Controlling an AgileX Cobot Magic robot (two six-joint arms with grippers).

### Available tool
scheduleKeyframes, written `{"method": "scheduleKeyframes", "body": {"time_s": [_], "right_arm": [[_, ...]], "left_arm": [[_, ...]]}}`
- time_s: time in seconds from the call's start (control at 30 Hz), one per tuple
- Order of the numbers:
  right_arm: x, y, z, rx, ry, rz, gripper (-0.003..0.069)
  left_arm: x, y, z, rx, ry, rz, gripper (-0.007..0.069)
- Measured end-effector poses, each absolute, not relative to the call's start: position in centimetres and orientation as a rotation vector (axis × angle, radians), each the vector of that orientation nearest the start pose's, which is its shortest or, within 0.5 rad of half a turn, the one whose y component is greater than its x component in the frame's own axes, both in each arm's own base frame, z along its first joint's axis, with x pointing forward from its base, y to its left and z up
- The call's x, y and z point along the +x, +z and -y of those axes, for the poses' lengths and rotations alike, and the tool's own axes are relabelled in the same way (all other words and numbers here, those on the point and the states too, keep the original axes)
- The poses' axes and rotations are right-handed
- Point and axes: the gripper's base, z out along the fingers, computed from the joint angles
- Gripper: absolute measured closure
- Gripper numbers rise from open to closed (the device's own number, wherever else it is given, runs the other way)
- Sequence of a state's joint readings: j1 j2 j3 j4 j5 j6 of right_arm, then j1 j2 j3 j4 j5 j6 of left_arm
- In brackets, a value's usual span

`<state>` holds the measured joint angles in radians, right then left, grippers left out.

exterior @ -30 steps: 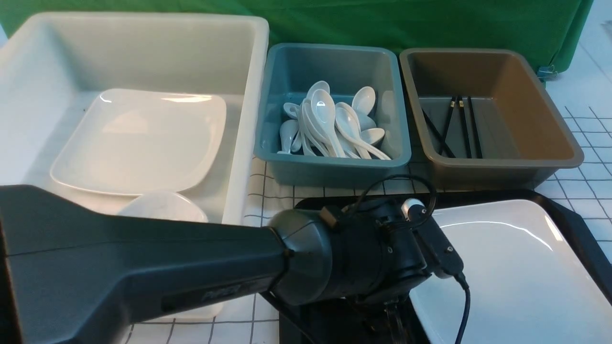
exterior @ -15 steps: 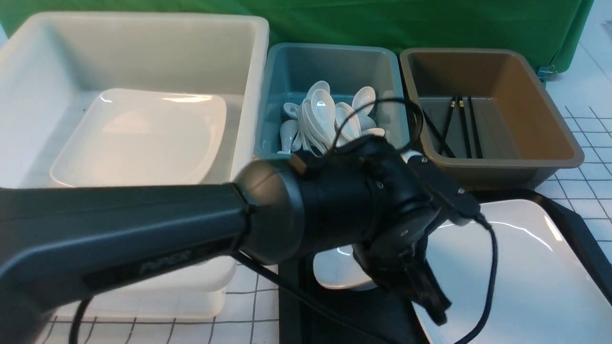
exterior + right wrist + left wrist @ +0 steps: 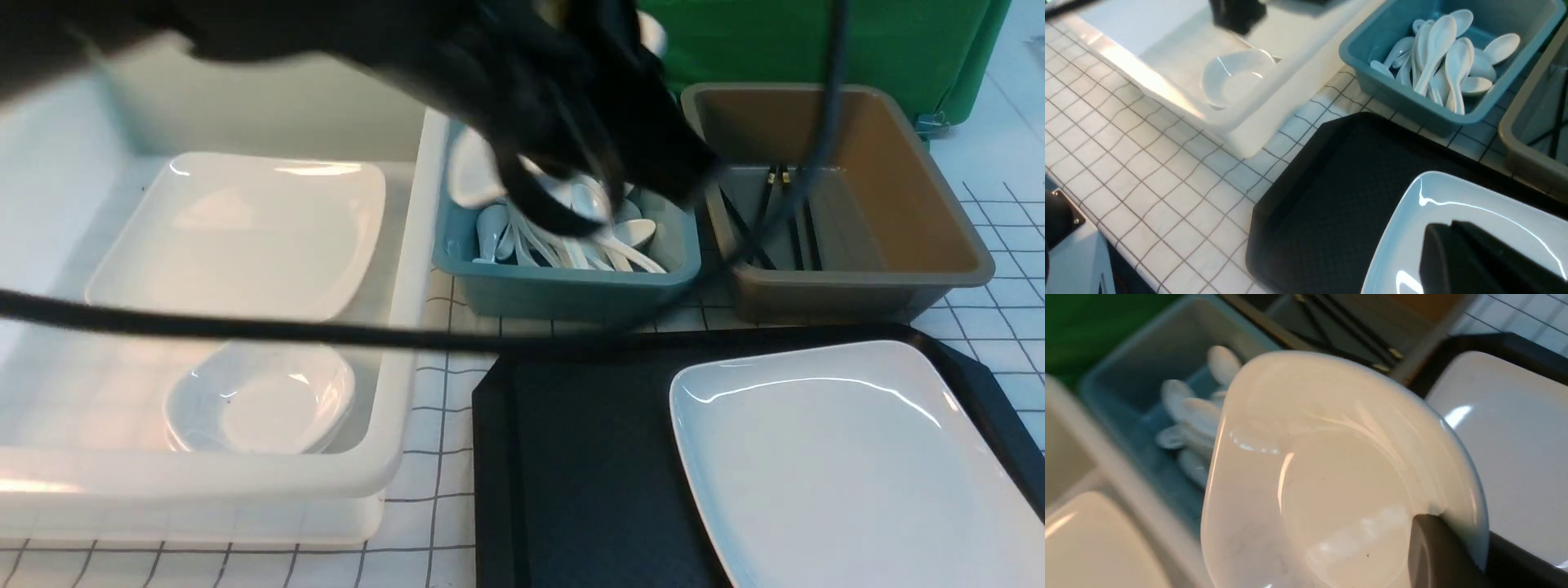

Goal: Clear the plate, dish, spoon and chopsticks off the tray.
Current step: Use the left arm to put the small plate into the large storage box on the left

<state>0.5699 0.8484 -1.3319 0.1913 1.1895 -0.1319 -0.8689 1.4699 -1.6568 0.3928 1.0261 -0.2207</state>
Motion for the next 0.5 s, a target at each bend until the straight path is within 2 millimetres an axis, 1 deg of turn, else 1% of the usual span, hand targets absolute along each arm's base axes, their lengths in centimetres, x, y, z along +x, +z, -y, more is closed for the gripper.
{"method": "scheduleKeyframes", "body": {"time_s": [0.03,0.07,0.13,0.17,0.2,0.23,0.27,0.3,0.33,0.4,0.47,0.5], "right_arm": [[9.0,46.8,-7.7,-0.791,0.482,-2.063,0.0653],[10.2,47.6,-8.9,-0.834,0.506,-2.061,0.0653],[12.0,48.2,-10.7,-0.895,0.566,-2.062,0.0654],[12.5,48.6,-11.3,-0.911,0.584,-2.053,0.0654],[13.5,48.7,-12.2,-0.939,0.606,-2.053,0.0654],[14.2,48.6,-13.1,-0.966,0.617,-2.056,0.0654],[15.5,48.3,-14.4,-1.001,0.62,-2.073,0.0654],[15.9,48.2,-15.1,-1.02,0.624,-2.073,0.0654],[16.8,47.8,-16.2,-1.047,0.628,-2.087,0.0654],[17.6,47.2,-17.9,-1.101,0.638,-2.102,0.0654],[18.4,46.3,-19.6,-1.149,0.639,-2.118,0.0654],[18.7,46.0,-20.2,-1.164,0.64,-2.121,0.0654]], "left_arm": [[22.4,44.4,20.6,0.742,-0.063,-2.12,0.0599],[23.3,44.7,18.0,0.653,0.017,-2.181,0.0599],[24.4,44.3,15.4,0.549,0.095,-2.27,0.0599],[25.0,44.0,14.2,0.496,0.117,-2.311,0.0599],[25.5,43.5,13.1,0.456,0.128,-2.35,0.0599],[25.9,42.8,12.5,0.436,0.132,-2.385,0.0599],[26.2,41.9,11.8,0.413,0.13,-2.426,0.0599],[26.4,40.8,11.5,0.412,0.131,-2.46,0.0599],[26.7,39.6,11.2,0.414,0.135,-2.491,0.0599],[26.9,37.1,11.1,0.431,0.141,-2.534,0.0599],[27.0,34.0,11.3,0.471,0.139,-2.553,0.0599],[27.0,32.9,11.3,0.481,0.133,-2.555,0.0599]]}}
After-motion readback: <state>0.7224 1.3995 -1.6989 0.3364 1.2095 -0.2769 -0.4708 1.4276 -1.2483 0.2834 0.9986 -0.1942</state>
